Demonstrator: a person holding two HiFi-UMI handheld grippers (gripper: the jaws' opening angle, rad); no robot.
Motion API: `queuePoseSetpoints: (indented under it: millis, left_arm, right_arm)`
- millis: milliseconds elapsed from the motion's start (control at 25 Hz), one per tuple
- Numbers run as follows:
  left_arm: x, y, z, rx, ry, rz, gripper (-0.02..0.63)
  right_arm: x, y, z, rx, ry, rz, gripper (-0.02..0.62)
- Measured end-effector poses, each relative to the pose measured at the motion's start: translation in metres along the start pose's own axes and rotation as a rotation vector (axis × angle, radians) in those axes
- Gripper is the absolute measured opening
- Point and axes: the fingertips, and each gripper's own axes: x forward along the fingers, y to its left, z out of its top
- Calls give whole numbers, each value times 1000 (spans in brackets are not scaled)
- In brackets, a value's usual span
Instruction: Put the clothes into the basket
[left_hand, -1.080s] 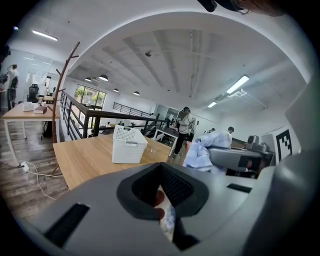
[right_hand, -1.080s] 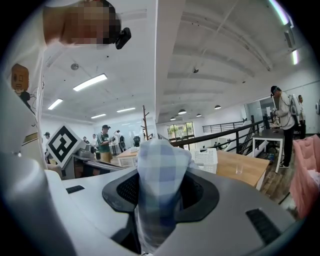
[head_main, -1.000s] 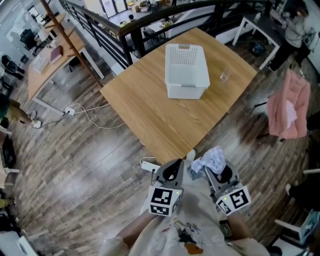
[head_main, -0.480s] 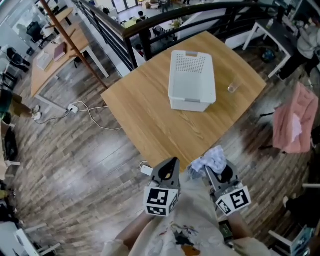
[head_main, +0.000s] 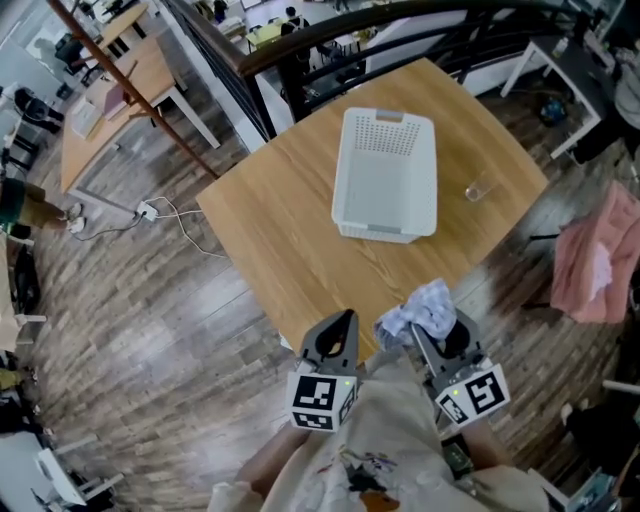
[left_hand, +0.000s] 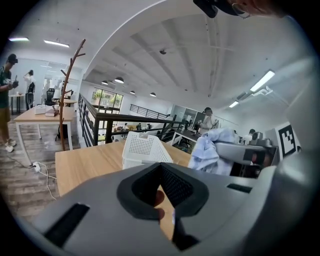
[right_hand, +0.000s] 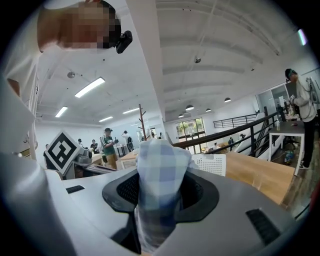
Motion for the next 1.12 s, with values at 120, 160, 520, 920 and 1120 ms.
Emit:
queuePoseSetpoints:
  millis: [120, 160, 520, 920, 1120]
  left_arm:
    - [24, 3, 7, -9, 3, 9, 0]
    - [30, 4, 11, -9, 1, 14, 0]
    - [73, 13, 34, -7, 0, 61, 0]
    - [117, 42, 73, -27, -28, 148, 0]
    - [132, 52, 82, -55, -34, 186, 0]
  right_arm:
    - [21, -20, 10, 2, -6, 7, 173]
    - [28, -26, 14, -1, -10, 9, 173]
    - [91, -75, 59, 12, -26, 18, 173]
    - [157, -139, 81, 89, -37, 11, 173]
    - [180, -160, 85, 127, -18, 7, 173]
